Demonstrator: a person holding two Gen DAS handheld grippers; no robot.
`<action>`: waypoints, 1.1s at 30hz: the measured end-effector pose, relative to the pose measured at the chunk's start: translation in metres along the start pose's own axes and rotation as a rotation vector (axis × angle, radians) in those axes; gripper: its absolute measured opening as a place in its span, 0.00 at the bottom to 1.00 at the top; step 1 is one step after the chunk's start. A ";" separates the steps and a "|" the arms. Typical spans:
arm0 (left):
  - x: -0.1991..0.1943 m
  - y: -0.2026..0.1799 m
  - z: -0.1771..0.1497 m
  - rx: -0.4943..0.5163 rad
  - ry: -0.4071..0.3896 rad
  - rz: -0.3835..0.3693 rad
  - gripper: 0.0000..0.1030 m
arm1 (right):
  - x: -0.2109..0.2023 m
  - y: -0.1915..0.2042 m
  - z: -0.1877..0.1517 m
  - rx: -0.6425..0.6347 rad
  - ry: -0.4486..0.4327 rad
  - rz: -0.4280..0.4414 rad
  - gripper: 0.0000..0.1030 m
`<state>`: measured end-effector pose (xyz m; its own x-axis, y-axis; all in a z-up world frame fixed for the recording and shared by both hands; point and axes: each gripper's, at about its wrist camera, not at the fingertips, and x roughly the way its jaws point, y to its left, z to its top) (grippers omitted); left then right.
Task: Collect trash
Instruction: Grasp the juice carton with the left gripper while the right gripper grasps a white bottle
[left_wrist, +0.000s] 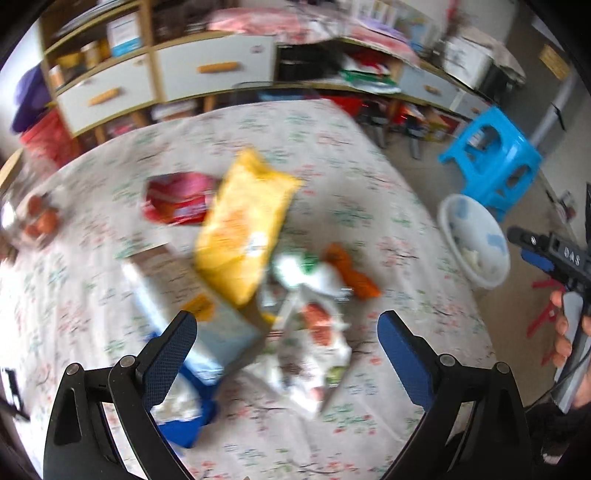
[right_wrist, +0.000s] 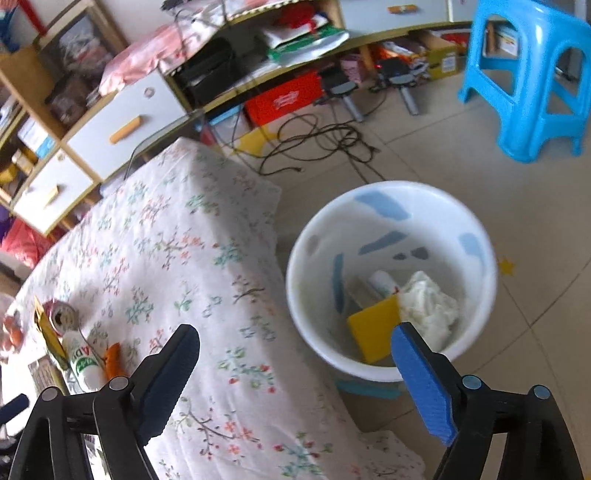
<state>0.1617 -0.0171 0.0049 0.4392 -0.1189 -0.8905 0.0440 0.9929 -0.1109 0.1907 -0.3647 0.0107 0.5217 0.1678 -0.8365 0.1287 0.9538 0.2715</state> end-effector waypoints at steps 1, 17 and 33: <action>0.001 0.007 -0.001 -0.017 0.001 0.011 0.97 | 0.003 0.006 -0.001 -0.006 0.008 0.000 0.86; 0.054 0.067 -0.001 -0.302 0.095 0.093 0.96 | 0.040 0.088 -0.018 -0.135 0.077 0.037 0.86; 0.042 0.076 -0.005 -0.226 -0.006 -0.017 0.42 | 0.056 0.141 -0.036 -0.265 0.103 0.093 0.86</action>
<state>0.1788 0.0533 -0.0434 0.4452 -0.1348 -0.8852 -0.1508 0.9632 -0.2226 0.2070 -0.2120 -0.0149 0.4304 0.2688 -0.8617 -0.1475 0.9627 0.2267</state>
